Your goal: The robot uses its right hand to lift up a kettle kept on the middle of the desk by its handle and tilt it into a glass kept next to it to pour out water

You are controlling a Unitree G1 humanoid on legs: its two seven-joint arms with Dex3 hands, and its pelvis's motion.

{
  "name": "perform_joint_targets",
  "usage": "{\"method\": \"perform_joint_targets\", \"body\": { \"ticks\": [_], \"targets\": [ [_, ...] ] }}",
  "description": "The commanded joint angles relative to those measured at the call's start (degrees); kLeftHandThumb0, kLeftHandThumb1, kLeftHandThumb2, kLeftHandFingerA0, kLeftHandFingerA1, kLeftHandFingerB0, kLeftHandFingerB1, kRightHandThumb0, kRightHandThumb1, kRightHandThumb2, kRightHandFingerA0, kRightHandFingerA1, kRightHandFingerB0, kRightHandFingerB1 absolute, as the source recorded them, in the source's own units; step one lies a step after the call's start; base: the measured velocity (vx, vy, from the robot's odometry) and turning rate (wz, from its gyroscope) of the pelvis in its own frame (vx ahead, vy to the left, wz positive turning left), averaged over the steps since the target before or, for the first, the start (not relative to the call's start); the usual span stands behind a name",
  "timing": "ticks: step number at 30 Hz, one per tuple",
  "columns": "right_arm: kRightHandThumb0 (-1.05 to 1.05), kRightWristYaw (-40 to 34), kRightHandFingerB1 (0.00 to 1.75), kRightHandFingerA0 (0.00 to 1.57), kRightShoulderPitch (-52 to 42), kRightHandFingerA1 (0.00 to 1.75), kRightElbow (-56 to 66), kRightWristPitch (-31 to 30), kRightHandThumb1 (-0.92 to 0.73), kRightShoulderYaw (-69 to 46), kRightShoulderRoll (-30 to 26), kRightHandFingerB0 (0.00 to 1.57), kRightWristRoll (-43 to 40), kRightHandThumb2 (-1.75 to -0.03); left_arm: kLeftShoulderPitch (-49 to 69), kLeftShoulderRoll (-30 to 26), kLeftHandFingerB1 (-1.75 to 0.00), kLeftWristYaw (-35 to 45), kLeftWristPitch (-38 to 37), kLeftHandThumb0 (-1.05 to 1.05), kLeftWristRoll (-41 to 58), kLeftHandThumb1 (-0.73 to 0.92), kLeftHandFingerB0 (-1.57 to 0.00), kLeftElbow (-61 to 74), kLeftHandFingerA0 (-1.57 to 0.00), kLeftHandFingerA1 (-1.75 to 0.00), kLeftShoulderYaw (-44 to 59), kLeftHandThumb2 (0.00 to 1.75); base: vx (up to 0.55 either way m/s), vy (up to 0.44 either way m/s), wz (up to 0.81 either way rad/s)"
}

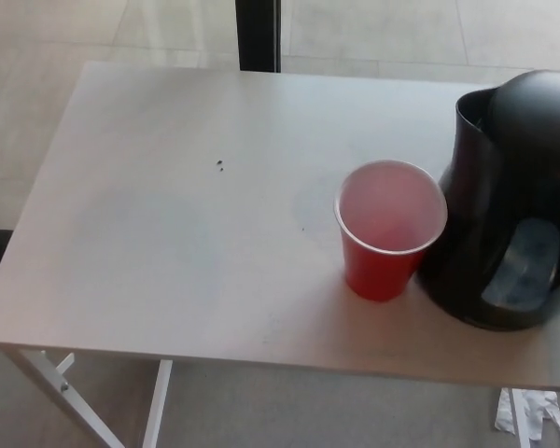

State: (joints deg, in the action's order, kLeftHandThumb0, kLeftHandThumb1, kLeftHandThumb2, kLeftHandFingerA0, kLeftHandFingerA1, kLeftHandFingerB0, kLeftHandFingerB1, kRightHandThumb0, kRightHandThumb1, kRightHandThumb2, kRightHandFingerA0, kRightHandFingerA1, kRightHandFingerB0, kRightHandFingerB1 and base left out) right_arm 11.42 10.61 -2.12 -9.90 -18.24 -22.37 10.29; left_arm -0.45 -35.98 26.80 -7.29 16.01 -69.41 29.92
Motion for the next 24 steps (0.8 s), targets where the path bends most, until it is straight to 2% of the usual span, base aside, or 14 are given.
{"method": "perform_joint_targets", "body": {
  "ticks": [1, 2, 8, 9, 10, 18, 19, 21, 22, 23, 24],
  "targets": [
    [-1.00, 13.9, 0.00, 0.00, -4.0, 0.00, 0.6, -1.6, -0.46, 1.8, -5.0, 0.00, -8.3, -0.87, 0.2, -0.4, -0.58, -0.2, -0.8, -0.89, 0.2, 0.82, -0.31, -0.4, -0.47, -0.63, 0.0, 1.22, 0.00, 0.000, 0.00],
    [-0.98, 14.0, 0.00, 0.00, -3.9, 0.00, 0.3, -0.8, -0.61, 1.8, -5.3, 0.00, -8.6, -0.59, 0.2, -0.4, -0.50, -0.3, -0.7, -0.91, 0.3, 0.92, -0.33, -0.3, -0.49, -0.56, 0.1, 0.82, 0.00, 0.000, 0.00],
    [-0.98, 14.1, 0.00, 0.00, -3.4, 0.00, 0.5, 1.6, -0.60, 2.1, -6.6, 0.00, -9.3, -0.59, 0.3, -0.4, -0.52, -0.4, -0.5, -0.95, 0.5, 0.91, -0.29, -0.3, -0.47, -0.58, 0.3, 0.87, 0.00, 0.000, 0.00],
    [-0.98, 13.4, 0.00, 0.00, -2.7, 0.00, 0.8, 1.1, -0.58, 2.1, -6.7, 0.00, -9.2, -0.59, 0.3, -0.4, -0.55, -0.9, -0.5, -0.97, 0.2, 0.82, -0.33, -0.1, -0.47, -0.59, 0.0, 0.97, 0.00, 0.000, 0.00],
    [-1.00, 12.7, 0.00, 0.00, -1.5, 0.14, -0.2, 2.8, -0.57, 1.5, -6.2, 0.00, -10.2, -0.98, 0.3, -0.4, -0.55, -0.9, -0.4, -0.97, 0.2, 0.82, -0.33, -0.1, -0.47, -0.59, 0.0, 0.97, 0.00, 0.000, 0.00],
    [-1.00, 12.7, 0.00, 0.00, -1.4, 0.14, -0.5, 3.0, -0.57, 2.1, -6.6, 0.00, -10.7, -0.98, 0.5, -0.4, -0.55, -1.0, -0.5, -0.97, 0.3, 0.82, -0.33, -0.2, -0.47, -0.59, 0.1, 0.97, 0.00, 0.000, 0.00],
    [-0.78, 12.1, 0.00, 0.00, -0.3, 0.00, 0.5, 2.1, -0.42, 1.8, -7.4, 0.00, -10.3, -0.68, 0.3, -0.4, -0.52, -0.7, -0.4, -0.90, 0.4, 0.92, -0.34, -0.5, -0.43, -0.56, 0.2, 0.83, 0.00, 0.000, 0.00],
    [-0.78, 11.2, 0.00, 0.00, 1.0, 0.00, 2.1, 0.6, -0.42, 1.4, -8.6, 0.00, -9.8, -0.68, 0.2, -0.4, -0.52, -0.3, -0.3, -0.90, 0.6, 0.92, -0.34, -1.1, -0.43, -0.56, 0.4, 0.83, 0.00, 0.000, 0.00],
    [-0.67, 10.7, 0.00, 0.00, 1.2, 0.00, 3.6, -1.2, -0.42, 2.0, -9.2, 0.00, -8.5, -0.62, 0.4, -0.5, -0.53, -0.2, -0.1, -0.92, 0.6, 0.92, -0.35, -0.7, -0.51, -0.60, 0.3, 0.86, 0.00, 0.000, 0.00],
    [-0.67, 10.4, 0.00, 0.00, 1.2, 0.00, 4.4, -2.2, -0.42, 2.3, -9.5, 0.00, -8.1, -0.62, 0.4, -0.5, -0.53, -0.2, 0.0, -0.92, 0.5, 0.92, -0.35, -0.5, -0.51, -0.60, 0.2, 0.86, 0.00, 0.000, 0.00],
    [-0.65, 11.6, 0.00, 0.00, 1.6, 0.00, 5.9, -4.8, -0.42, 2.7, -10.6, 0.00, -8.3, -0.59, 0.5, -0.4, -0.52, 0.0, 0.2, -0.88, 0.8, 0.92, -0.34, -0.3, -0.44, -0.57, 0.4, 0.84, 0.00, 0.000, 0.00]
  ]
}}
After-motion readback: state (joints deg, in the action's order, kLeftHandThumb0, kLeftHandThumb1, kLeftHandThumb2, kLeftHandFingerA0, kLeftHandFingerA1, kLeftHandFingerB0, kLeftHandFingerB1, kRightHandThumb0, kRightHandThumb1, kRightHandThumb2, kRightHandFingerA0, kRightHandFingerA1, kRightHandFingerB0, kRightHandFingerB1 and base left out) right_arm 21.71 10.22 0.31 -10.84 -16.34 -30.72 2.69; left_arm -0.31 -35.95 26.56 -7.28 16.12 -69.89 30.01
